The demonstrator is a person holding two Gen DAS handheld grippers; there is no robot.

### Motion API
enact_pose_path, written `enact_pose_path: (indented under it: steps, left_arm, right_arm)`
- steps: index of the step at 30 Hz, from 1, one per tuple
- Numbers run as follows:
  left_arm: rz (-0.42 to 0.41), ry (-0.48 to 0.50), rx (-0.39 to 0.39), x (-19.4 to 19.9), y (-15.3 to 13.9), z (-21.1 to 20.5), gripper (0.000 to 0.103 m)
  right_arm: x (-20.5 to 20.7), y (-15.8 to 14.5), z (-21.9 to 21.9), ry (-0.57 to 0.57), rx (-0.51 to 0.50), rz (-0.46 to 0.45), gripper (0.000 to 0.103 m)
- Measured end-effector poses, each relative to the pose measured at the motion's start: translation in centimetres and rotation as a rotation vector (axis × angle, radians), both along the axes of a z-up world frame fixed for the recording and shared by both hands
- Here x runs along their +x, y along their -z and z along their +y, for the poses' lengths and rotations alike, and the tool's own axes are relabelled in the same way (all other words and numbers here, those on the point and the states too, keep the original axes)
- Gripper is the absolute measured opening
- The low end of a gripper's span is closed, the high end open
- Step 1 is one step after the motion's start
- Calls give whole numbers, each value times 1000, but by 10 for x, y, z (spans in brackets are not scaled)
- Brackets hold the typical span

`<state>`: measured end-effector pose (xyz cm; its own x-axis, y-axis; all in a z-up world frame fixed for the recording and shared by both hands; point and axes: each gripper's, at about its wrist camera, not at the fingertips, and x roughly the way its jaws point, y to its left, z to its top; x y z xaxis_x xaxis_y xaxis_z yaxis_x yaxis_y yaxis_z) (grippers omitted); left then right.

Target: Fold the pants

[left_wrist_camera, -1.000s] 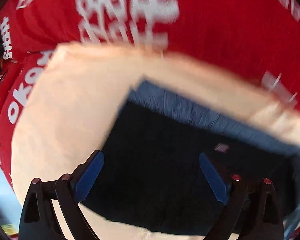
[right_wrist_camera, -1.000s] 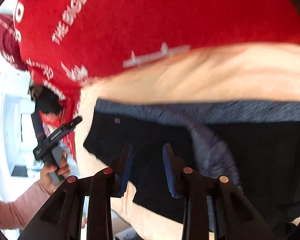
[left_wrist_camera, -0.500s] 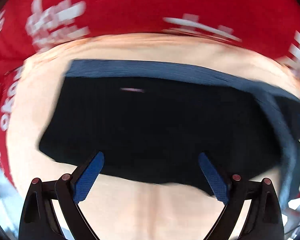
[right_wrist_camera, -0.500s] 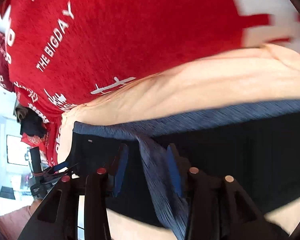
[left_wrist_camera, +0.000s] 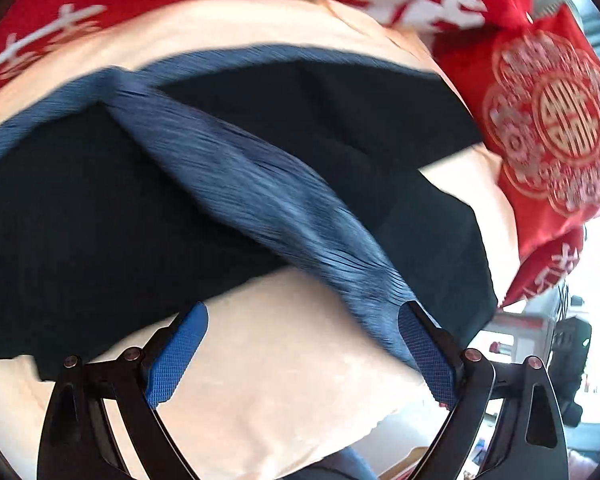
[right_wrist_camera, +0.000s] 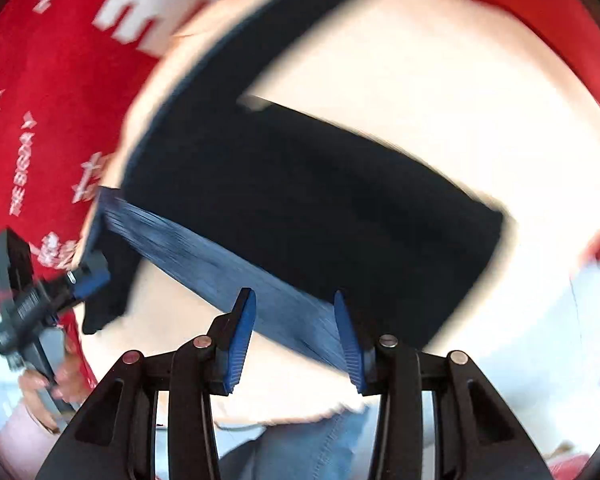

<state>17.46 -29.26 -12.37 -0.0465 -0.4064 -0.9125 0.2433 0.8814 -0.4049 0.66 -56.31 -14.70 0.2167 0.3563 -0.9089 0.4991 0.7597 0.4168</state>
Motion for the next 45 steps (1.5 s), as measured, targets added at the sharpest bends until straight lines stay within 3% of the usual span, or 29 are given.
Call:
enact_pose_path:
  steps: [3,9,10,11,12,13,14,15,20,23,24,26,27,30,32,33,34,36,40,41,43,45]
  left_arm:
    - [4,17,0,-14,6,-16,97]
    - [24,37,1,-36,23,-33,96]
    - [29,33,-15,-37,24,-35,88]
    - [26,26,-20,-37,25,-39,73]
    - [26,22,-15,-37,25,-41,68]
    - [33,10,-25,-36,24,-43,53]
    - [59,-3,-56,-33,23,-44,35]
    - [84,-19,-83,-28,20,-46,35]
    - [-9,-71,-98,2,-15,-64,35]
    - [-93,-98,-94,31,-37,-73,35]
    - [-130,-108,-77,42,-45,-75,38]
    - [-205,-132,-21,60,-60,-75,80]
    - [-262,-149,7,69,-69,-72,82]
    - [-319,-164,72,80,-80,-59,82]
    - [-335,-192,127,82,-80,-43,82]
    - [-334,-198,154,81,-77,-36,82]
    - [-330,-204,188,80,-72,-30,82]
    - [-290,-230,283,75,-55,-8,82]
    - [-191,-322,377,62,-18,30,82]
    - [-173,-343,398,58,-10,38,82]
    - [-143,-375,419,53,4,49,82]
    - [-117,-391,433,50,15,59,82]
  right_arm:
    - [-33,15,-14,50,-17,20,45]
    - [-37,47,-12,48,138,-40,45]
    - [-33,50,-11,37,155,-41,45]
    - [-32,52,-13,36,162,-36,44]
    - [-29,51,-15,31,183,-36,32]
    - [-25,47,-18,26,218,-55,13]
    - [-20,37,-20,20,218,-67,13]
    - [-14,26,-20,11,227,-94,13]
    - [41,-47,-49,-45,228,-246,13]
    - [105,-86,-68,-139,172,-326,13]
    - [125,-95,-76,-171,150,-346,13]
    - [166,-104,-85,-216,100,-355,13]
    - [182,-103,-93,-224,91,-347,13]
    - [254,-96,-102,-241,15,-307,17]
    - [284,-91,-102,-268,-92,-290,32]
    - [290,-95,-103,-282,-129,-292,65]
    - [291,-100,-105,-290,-140,-311,82]
    - [280,-100,-106,-300,-106,-317,82]
    - [244,-72,-103,-250,-133,-201,79]
    - [233,-57,-104,-228,-143,-161,76]
    - [220,-29,-110,-179,-164,-76,61]
    - [213,-1,-120,-95,-152,-24,59]
